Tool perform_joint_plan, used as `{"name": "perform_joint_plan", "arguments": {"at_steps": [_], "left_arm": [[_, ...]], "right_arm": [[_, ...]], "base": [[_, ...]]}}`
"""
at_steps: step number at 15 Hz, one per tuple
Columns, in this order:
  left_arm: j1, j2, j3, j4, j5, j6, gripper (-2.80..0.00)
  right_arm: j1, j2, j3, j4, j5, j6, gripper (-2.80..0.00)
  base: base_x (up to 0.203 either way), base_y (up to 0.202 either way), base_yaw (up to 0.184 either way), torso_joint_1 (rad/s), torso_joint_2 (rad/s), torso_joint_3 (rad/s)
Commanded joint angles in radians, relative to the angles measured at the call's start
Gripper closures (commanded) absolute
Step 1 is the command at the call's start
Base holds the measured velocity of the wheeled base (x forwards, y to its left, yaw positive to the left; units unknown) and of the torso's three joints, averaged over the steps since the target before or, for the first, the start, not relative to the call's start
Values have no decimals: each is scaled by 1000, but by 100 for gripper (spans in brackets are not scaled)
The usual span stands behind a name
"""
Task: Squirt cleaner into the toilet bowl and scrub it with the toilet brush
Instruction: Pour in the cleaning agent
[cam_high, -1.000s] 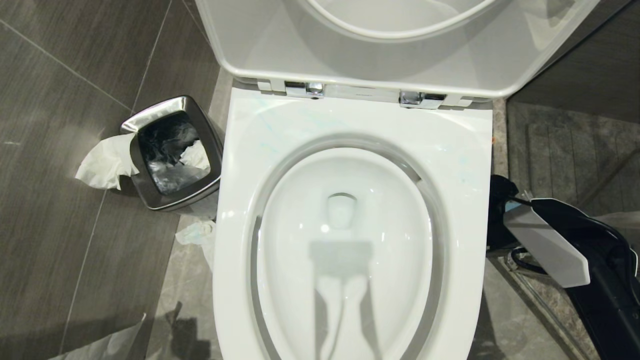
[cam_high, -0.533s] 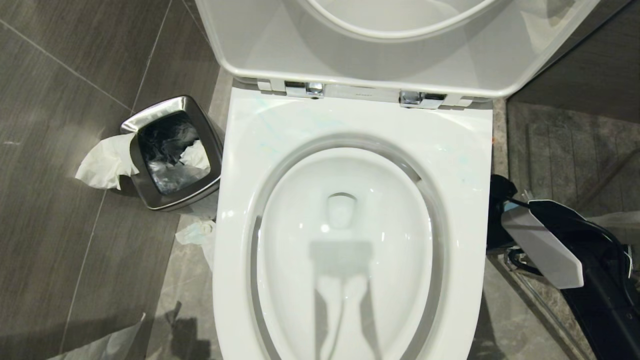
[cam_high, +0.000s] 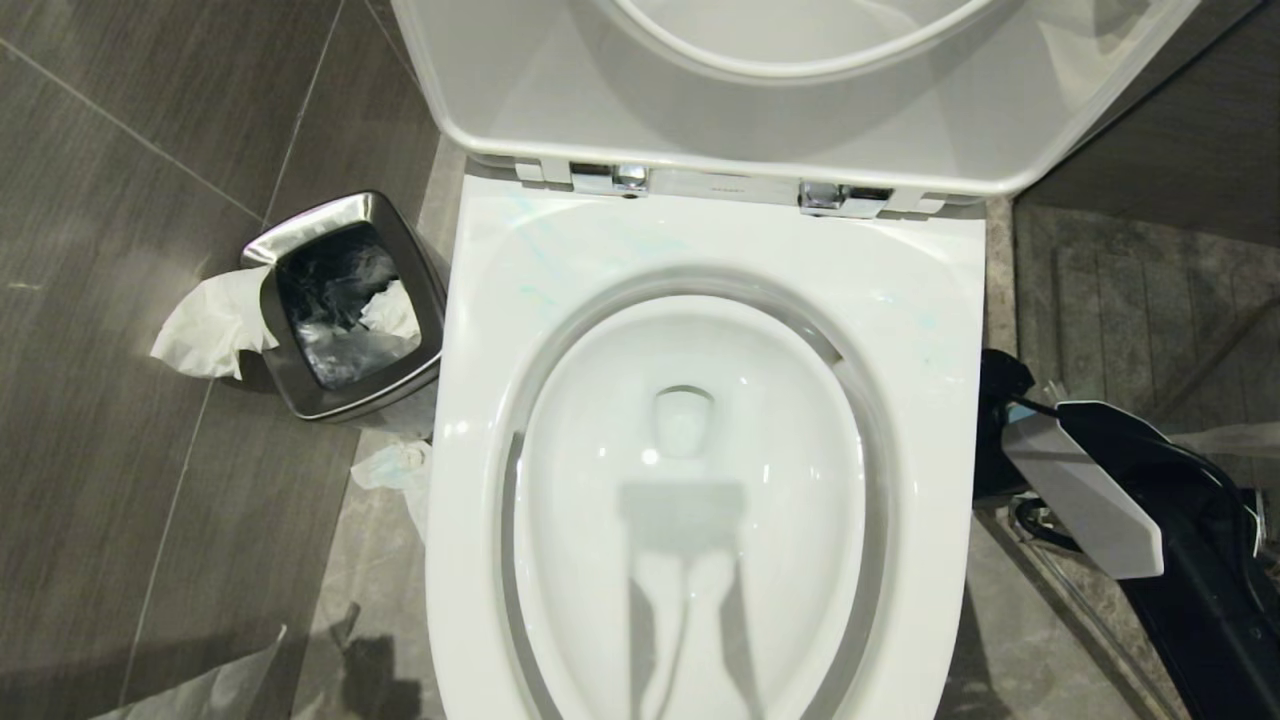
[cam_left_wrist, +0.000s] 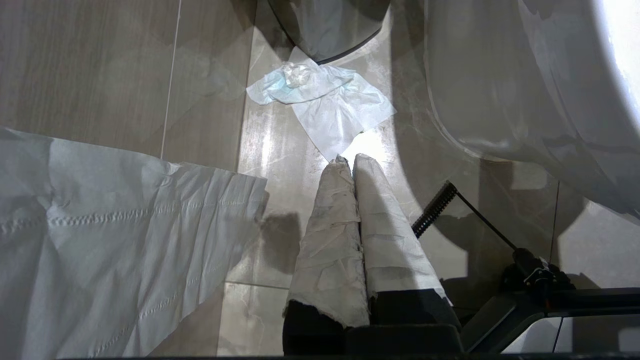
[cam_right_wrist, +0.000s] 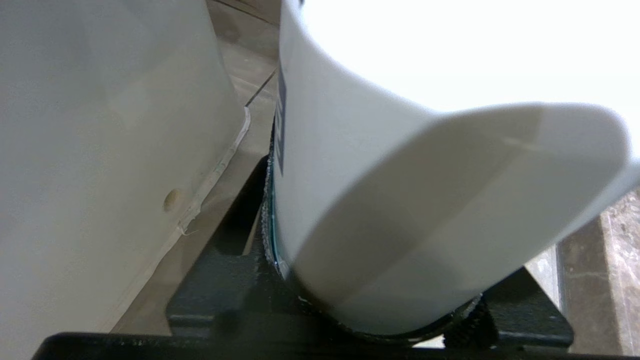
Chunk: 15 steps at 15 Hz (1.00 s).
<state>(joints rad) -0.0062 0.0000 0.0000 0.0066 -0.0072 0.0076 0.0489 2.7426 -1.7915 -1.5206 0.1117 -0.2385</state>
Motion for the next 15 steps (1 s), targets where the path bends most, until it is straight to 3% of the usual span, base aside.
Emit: {"name": "perform_joint_plan", "arguments": {"at_steps": [1, 9, 15], "left_arm": [[0, 0, 2, 0, 0, 0, 0], [0, 0, 2, 0, 1, 0, 0], [0, 0, 2, 0, 0, 0, 0]], "right_arm": [[-1, -3, 0, -9, 0, -2, 0], [-33, -67, 26, -9, -6, 1, 0], [-52, -232, 180, -9, -10, 13, 0]], "base": [[0, 0, 0, 0, 0, 0], [0, 0, 0, 0, 0, 0], [0, 0, 0, 0, 0, 0]]}}
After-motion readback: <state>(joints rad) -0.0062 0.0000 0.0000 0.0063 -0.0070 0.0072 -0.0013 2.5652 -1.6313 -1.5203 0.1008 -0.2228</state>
